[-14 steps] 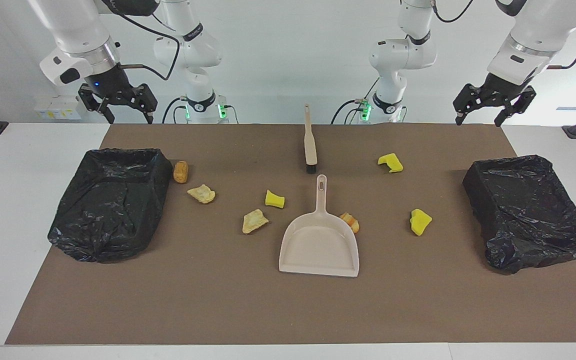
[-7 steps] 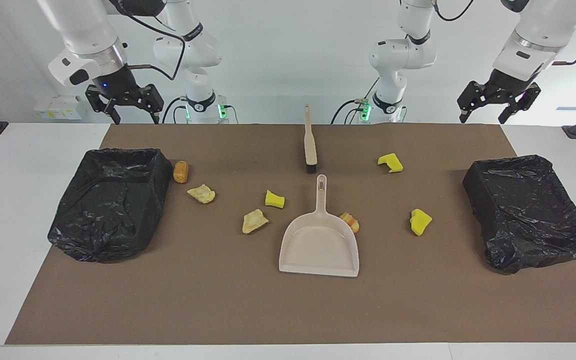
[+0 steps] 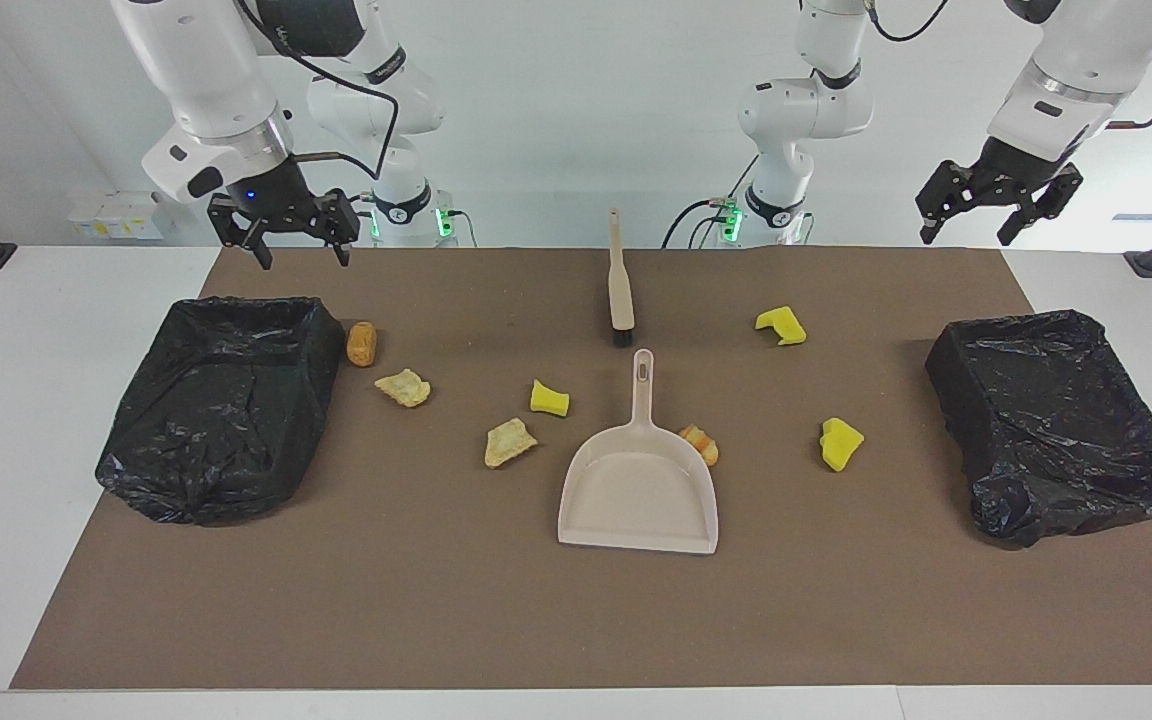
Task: Sweep and dump trash in bin
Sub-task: 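Reach the right gripper to the pink dustpan handle and grasp it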
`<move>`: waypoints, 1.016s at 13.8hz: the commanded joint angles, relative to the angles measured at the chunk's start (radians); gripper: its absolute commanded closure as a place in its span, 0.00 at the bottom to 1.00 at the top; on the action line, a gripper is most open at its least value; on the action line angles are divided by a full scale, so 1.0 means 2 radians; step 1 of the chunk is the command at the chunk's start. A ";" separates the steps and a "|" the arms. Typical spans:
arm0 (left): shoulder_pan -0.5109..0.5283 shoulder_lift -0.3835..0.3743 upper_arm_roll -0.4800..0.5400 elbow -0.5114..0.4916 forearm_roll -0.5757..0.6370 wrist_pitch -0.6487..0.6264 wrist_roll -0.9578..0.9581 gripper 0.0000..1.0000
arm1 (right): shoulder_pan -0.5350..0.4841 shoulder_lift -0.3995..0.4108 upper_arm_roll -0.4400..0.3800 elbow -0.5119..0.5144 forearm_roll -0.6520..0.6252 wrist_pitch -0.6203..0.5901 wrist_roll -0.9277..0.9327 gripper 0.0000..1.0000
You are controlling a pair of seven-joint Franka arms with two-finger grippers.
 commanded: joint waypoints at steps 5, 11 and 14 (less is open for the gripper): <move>-0.006 -0.021 0.000 -0.033 -0.004 -0.002 0.006 0.00 | 0.080 0.083 0.002 0.017 0.008 0.091 0.143 0.00; -0.026 -0.045 -0.006 -0.109 -0.007 0.037 -0.003 0.00 | 0.148 0.154 0.002 0.042 0.003 0.151 0.213 0.00; -0.042 -0.062 -0.006 -0.166 -0.008 0.080 -0.004 0.00 | 0.179 0.194 0.001 0.068 0.001 0.171 0.241 0.00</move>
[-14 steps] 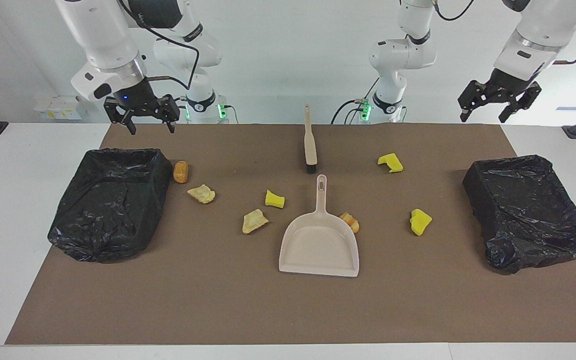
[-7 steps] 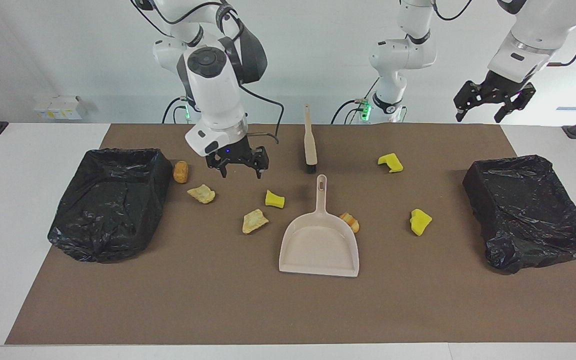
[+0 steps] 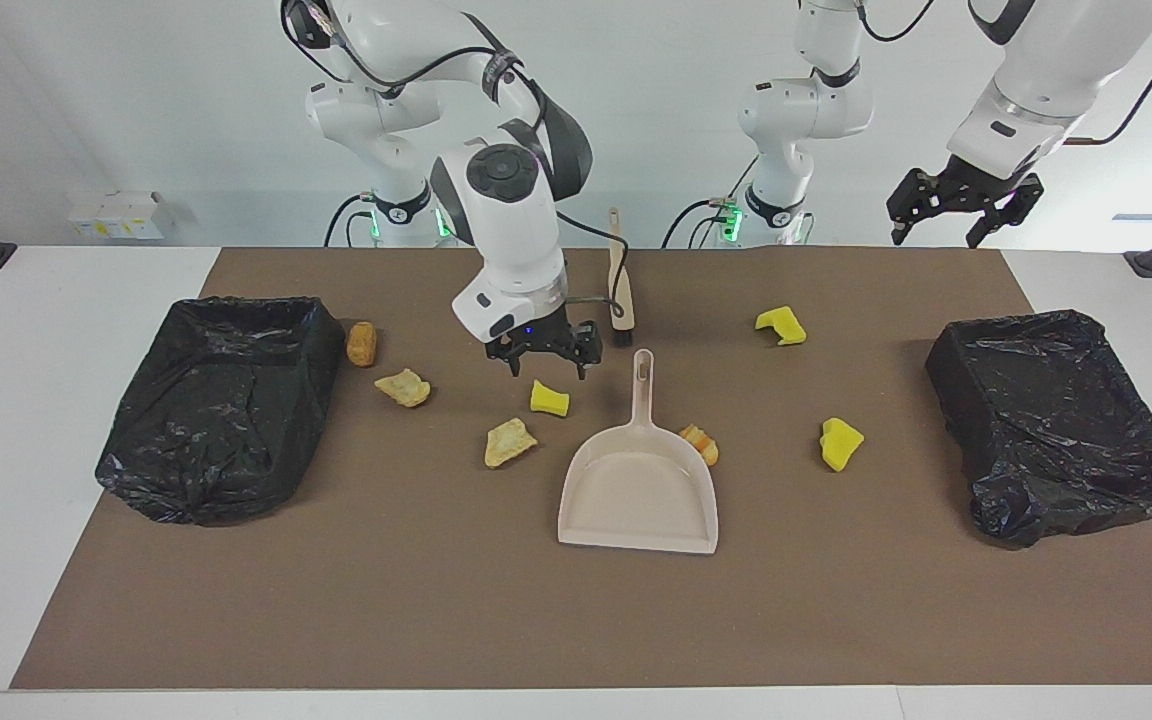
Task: Sweep and dump trash in bin
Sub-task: 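Reach the right gripper to the pink dustpan handle and grasp it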
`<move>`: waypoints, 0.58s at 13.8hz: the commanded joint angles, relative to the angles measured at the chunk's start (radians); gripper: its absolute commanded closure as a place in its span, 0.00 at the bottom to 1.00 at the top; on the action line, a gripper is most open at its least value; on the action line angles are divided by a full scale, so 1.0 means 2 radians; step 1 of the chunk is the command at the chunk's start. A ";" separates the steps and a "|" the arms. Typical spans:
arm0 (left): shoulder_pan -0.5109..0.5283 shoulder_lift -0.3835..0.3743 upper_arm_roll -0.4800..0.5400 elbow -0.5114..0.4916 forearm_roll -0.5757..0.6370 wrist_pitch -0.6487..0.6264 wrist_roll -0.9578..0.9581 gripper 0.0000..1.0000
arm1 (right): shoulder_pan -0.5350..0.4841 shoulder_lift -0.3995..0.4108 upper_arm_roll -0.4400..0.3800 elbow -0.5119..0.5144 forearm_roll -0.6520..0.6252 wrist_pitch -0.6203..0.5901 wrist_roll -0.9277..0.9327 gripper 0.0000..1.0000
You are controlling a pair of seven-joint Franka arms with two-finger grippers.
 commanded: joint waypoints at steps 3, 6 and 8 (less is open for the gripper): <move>-0.033 -0.051 0.006 -0.104 -0.012 0.064 -0.005 0.00 | 0.041 0.063 -0.003 0.046 -0.009 0.030 0.022 0.00; -0.051 -0.065 0.006 -0.127 -0.016 0.064 -0.005 0.00 | 0.046 0.069 -0.001 0.041 -0.046 0.036 0.022 0.05; -0.062 -0.079 0.006 -0.146 -0.018 0.065 -0.005 0.00 | 0.046 0.068 -0.001 0.041 -0.058 0.037 0.022 0.22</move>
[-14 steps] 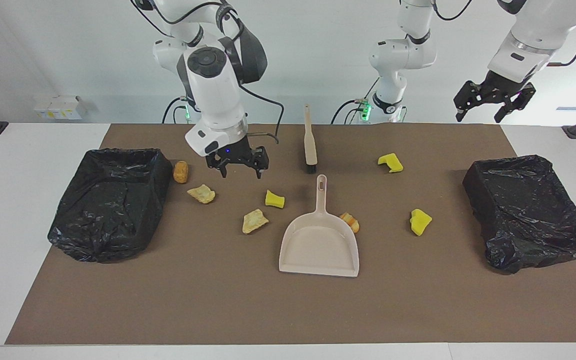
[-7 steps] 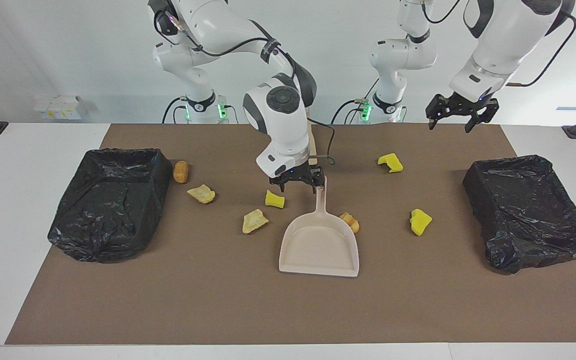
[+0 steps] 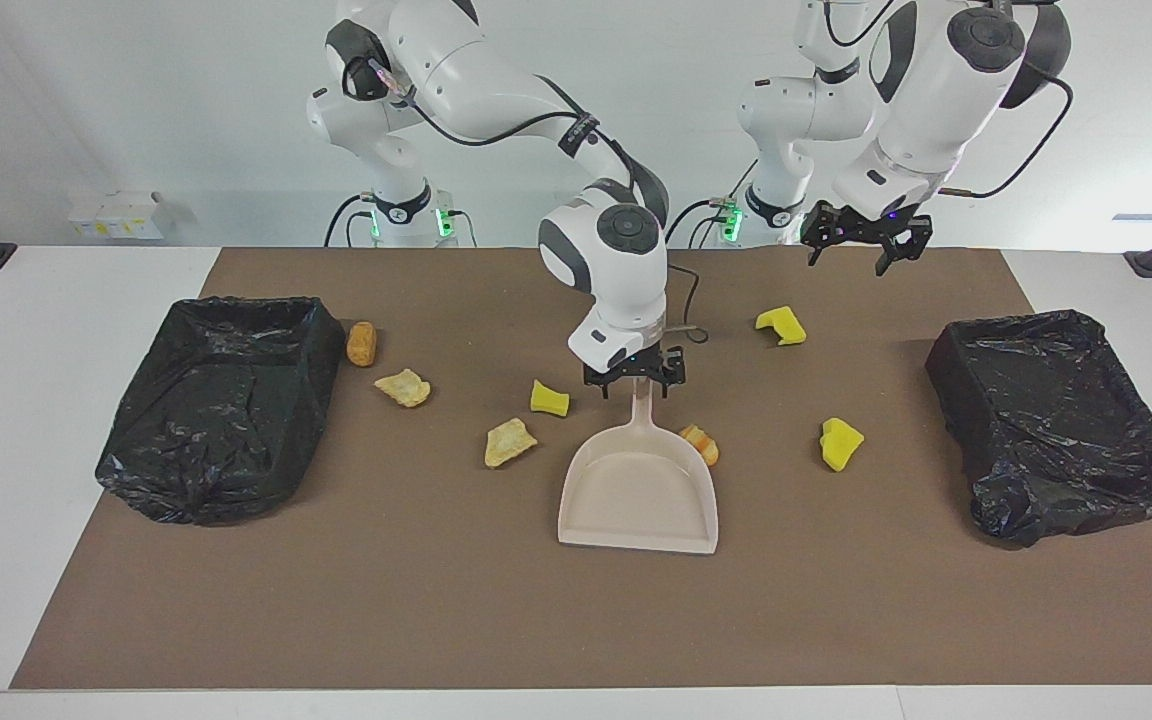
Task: Sweep and dump trash in bin
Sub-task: 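Reach the right gripper to the pink dustpan handle and grasp it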
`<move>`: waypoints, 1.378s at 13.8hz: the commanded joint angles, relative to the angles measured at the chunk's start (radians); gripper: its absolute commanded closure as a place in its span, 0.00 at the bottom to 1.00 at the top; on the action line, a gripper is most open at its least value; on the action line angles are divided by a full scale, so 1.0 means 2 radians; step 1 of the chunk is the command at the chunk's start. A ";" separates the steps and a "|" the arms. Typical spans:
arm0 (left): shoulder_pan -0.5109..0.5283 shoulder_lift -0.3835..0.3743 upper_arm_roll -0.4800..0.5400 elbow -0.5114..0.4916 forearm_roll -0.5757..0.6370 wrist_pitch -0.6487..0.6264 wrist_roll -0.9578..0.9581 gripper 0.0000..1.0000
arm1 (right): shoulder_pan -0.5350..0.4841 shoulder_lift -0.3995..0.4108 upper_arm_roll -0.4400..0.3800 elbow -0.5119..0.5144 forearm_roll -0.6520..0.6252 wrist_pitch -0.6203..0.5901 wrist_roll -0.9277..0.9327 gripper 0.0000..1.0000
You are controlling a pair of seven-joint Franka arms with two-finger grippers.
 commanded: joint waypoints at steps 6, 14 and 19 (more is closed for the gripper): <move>-0.058 -0.061 0.008 -0.090 -0.022 0.027 -0.040 0.00 | 0.000 -0.001 0.001 -0.007 -0.031 0.001 0.003 0.40; -0.109 -0.072 0.007 -0.120 -0.024 0.031 -0.102 0.00 | -0.002 -0.005 0.002 -0.004 -0.049 -0.008 -0.039 1.00; -0.142 -0.088 0.007 -0.161 -0.025 0.054 -0.121 0.00 | -0.037 -0.053 0.005 -0.008 -0.036 -0.041 -0.114 1.00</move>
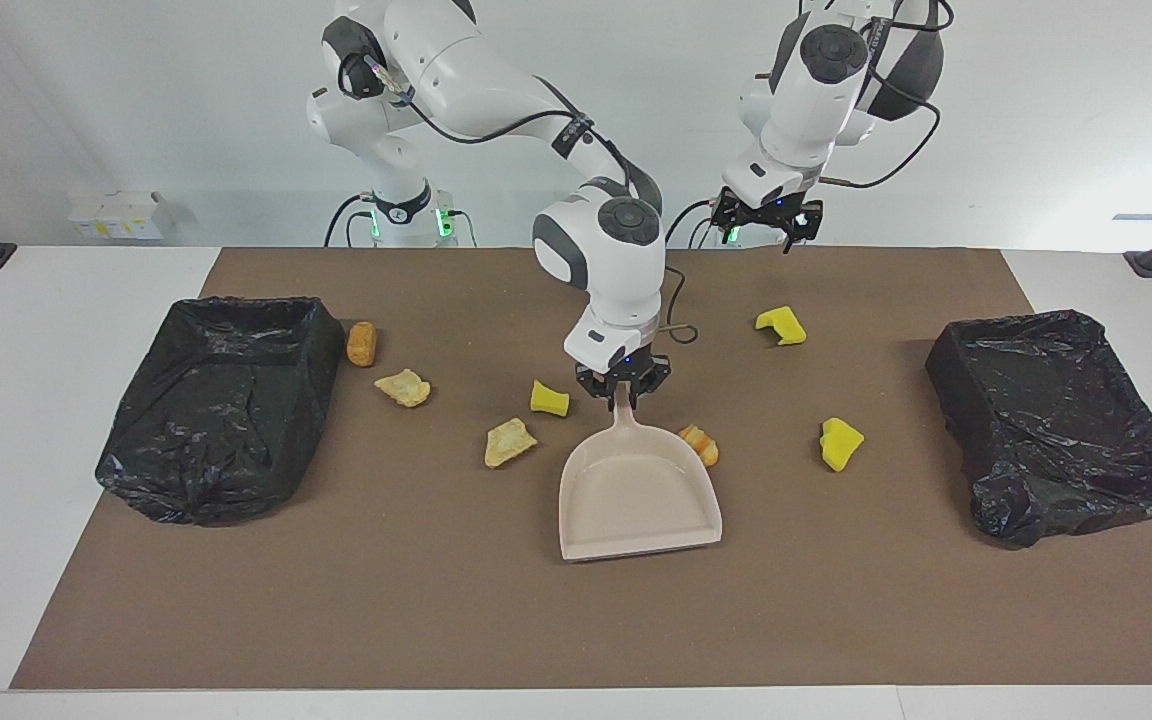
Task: Sweep and dump trash in bin
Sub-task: 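Reach the right gripper to the pink dustpan handle and grasp it, then lift the dustpan with the right gripper and set it near the crumbs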
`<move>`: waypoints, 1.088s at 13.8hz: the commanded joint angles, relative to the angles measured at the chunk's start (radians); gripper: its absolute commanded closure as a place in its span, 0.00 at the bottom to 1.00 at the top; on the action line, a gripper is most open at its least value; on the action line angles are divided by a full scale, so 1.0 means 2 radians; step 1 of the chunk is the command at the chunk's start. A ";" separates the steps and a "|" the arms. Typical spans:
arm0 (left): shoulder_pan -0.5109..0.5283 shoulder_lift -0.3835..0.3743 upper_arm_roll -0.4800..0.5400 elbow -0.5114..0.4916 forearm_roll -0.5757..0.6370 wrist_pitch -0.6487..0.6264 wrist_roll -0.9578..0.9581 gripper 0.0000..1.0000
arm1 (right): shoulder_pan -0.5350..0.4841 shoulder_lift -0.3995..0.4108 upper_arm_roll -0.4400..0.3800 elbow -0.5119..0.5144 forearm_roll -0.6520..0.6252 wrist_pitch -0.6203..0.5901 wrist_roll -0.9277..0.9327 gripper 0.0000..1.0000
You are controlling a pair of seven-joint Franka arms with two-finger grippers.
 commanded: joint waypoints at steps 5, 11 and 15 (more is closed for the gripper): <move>-0.083 -0.032 0.008 -0.072 -0.012 0.043 -0.089 0.00 | -0.071 -0.087 0.005 -0.017 0.010 -0.134 -0.250 1.00; -0.192 -0.029 0.008 -0.138 -0.026 0.128 -0.234 0.00 | -0.121 -0.131 0.004 -0.047 0.005 -0.230 -0.521 1.00; -0.237 -0.018 0.008 -0.162 -0.035 0.174 -0.290 0.00 | -0.126 -0.148 0.003 -0.067 -0.013 -0.232 -0.678 1.00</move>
